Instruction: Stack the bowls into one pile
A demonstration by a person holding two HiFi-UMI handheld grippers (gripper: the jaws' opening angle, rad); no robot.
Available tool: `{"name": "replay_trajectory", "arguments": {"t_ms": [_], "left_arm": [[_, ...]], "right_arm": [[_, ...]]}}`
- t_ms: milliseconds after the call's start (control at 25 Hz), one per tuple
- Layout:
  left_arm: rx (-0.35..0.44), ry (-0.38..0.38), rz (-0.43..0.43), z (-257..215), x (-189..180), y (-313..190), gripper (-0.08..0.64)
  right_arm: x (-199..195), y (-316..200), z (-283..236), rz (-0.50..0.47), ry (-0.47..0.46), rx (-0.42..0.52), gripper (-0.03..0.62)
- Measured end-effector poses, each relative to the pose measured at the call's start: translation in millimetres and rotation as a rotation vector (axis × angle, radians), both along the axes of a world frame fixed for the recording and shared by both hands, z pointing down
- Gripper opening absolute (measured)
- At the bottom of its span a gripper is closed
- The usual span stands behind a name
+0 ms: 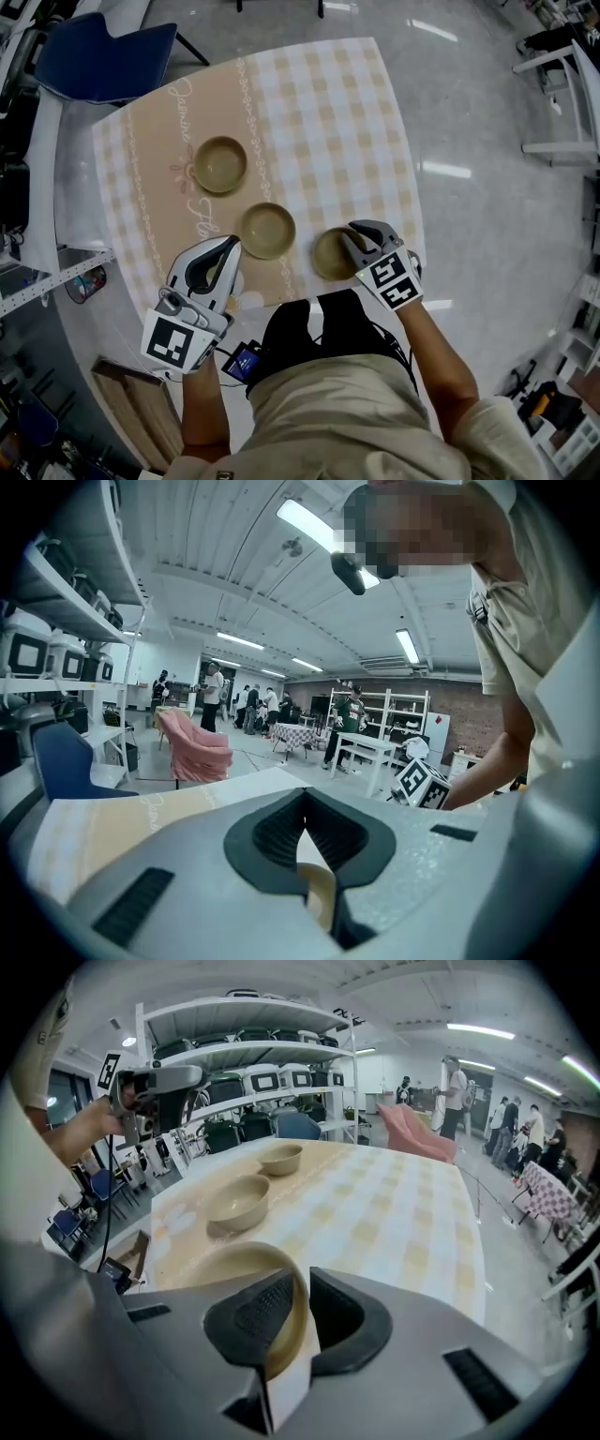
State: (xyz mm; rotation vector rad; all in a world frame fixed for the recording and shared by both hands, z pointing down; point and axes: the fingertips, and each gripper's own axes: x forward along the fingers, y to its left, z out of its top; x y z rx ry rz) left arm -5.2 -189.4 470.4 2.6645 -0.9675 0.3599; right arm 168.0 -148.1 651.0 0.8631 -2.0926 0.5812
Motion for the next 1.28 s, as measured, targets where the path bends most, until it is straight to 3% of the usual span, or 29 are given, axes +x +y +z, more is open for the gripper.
{"name": "replay_trajectory", "arguments": {"t_ms": [120,360,880,1280], "left_arm": [[-0.005,0.004,-0.011,4,-5,-3,0.006],[-0.009,0.015,-0.040,4,-17,-9,0.006],[0.007,0.019,-0.126,-3,-59,-12,0.007],[0.009,0.023,-0.207,-1,-87,-14,0.006]], "right_arm": [[1,-1,3,0.007,0.000,-0.028,0.029],[-8,-2,-9,0.004,-0.046,-0.074,0.014],[-49,-40,-84,-0.092,-0.089,0.031,0.009],[-100,-61,-84,-0.191,-0.114,0.025,0.009]]}}
